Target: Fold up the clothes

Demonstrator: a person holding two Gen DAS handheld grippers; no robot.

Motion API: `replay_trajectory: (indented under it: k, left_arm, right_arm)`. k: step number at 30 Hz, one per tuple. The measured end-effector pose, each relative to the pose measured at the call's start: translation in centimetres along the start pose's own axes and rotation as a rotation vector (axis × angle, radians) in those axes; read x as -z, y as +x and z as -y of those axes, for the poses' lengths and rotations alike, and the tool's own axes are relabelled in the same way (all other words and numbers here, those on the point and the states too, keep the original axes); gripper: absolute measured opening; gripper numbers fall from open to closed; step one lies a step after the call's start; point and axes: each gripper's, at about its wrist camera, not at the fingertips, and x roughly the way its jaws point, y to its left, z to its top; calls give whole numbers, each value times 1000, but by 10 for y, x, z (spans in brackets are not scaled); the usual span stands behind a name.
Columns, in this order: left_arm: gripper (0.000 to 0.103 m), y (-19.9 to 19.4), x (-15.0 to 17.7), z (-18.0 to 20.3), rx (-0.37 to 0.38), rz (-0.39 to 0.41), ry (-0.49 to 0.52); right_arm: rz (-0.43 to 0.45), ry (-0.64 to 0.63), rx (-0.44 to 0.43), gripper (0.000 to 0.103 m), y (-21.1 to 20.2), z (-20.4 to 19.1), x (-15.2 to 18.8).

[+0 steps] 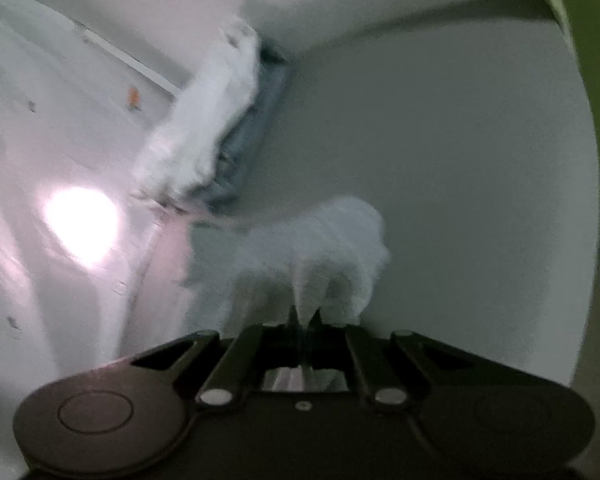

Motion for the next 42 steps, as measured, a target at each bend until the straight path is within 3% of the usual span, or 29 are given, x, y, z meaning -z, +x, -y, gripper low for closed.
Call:
replay_trajectory:
  k: [2, 4, 9, 12, 14, 16, 21, 25, 27, 29, 31, 33, 36, 42]
  left_arm:
    - [0, -7, -15, 8, 44, 20, 24]
    - [0, -3, -19, 12, 68, -9, 61]
    - [5, 31, 9, 4, 52, -204, 118]
    - [20, 38, 29, -4, 28, -256, 132]
    - [42, 38, 39, -7, 12, -266, 149]
    - [56, 37, 47, -8, -7, -275, 170]
    - [61, 40, 59, 0, -17, -280, 216]
    - [55, 40, 69, 13, -58, -249, 301]
    - [40, 39, 73, 20, -91, -223, 352]
    - [12, 37, 74, 20, -87, -206, 354]
    - [9, 39, 72, 19, -74, -212, 326]
    - [1, 40, 69, 19, -72, -209, 302]
    - [0, 38, 61, 17, -45, -201, 222]
    - [0, 9, 27, 29, 33, -88, 98]
  right_arm:
    - [7, -19, -26, 2, -5, -10, -5]
    - [2, -48, -39, 2, -7, -19, -7]
    - [-32, -92, 6, 3, 1, -23, -2]
    - [-51, -49, 21, 3, 3, -13, 4]
    - [-53, -25, 29, 3, 3, -7, 7]
    - [-55, -7, 43, 3, 3, -2, 9]
    - [-60, 5, 77, 3, 4, 4, 15]
    - [-65, 14, 95, 3, 8, 4, 20]
    - [-68, 15, 98, 3, 10, 3, 22]
    - [-72, 9, 101, 3, 11, 2, 24]
    - [-76, 1, 105, 3, 13, 1, 25]
    - [-79, -2, 110, 3, 14, 1, 26]
    - [-79, 5, 114, 3, 14, 1, 27]
    - [-8, 46, 19, 3, -5, -13, 15]
